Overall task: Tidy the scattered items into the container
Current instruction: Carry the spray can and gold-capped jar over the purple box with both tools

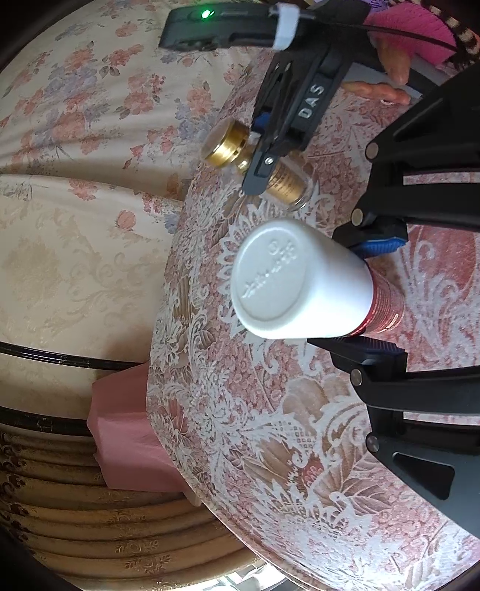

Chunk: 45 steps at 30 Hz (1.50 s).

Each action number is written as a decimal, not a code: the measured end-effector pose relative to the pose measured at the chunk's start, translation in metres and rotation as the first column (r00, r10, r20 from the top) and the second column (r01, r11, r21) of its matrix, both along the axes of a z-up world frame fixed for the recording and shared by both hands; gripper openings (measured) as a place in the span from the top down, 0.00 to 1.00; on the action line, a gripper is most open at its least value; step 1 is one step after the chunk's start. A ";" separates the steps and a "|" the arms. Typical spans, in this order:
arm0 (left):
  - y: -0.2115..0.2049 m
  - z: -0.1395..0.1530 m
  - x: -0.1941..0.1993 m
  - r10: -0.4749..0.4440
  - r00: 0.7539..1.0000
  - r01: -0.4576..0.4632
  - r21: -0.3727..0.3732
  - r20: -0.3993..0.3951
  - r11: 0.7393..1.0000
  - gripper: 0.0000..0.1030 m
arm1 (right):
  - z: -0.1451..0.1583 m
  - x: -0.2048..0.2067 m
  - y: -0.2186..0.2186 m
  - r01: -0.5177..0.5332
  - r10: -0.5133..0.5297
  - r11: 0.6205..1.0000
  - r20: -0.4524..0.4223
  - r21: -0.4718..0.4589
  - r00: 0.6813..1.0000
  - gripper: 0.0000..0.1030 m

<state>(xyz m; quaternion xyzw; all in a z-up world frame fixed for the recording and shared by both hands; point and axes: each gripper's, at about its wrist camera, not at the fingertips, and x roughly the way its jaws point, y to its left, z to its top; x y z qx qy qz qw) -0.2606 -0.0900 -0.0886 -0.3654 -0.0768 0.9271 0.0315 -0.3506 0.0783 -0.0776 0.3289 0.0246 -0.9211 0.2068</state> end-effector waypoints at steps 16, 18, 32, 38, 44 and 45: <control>0.019 0.013 0.056 -0.041 0.999 0.042 -0.047 0.012 0.998 0.65 | 0.022 0.095 0.017 0.027 -0.026 0.999 -0.009 0.043 1.000 0.51; 0.021 0.015 0.064 -0.049 0.999 0.049 -0.047 0.013 0.998 0.65 | 0.025 0.107 0.019 0.031 -0.030 0.998 -0.008 0.046 1.000 0.51; 0.062 0.020 0.126 -0.164 0.986 0.165 -0.083 0.026 0.983 0.65 | 0.042 0.200 0.042 0.101 -0.100 0.994 -0.019 0.051 0.995 0.51; 0.100 0.036 0.147 -0.249 0.969 0.247 -0.110 -0.002 0.963 0.65 | 0.055 0.237 0.069 0.162 -0.161 0.986 -0.030 0.042 0.986 0.51; 0.139 0.059 0.163 -0.323 0.946 0.317 -0.124 -0.030 0.940 0.65 | 0.074 0.269 0.100 0.219 -0.217 0.975 -0.046 0.037 0.975 0.51; 0.146 0.063 0.166 -0.336 0.941 0.329 -0.128 -0.034 0.936 0.65 | 0.078 0.275 0.106 0.227 -0.226 0.973 -0.049 0.035 0.973 0.51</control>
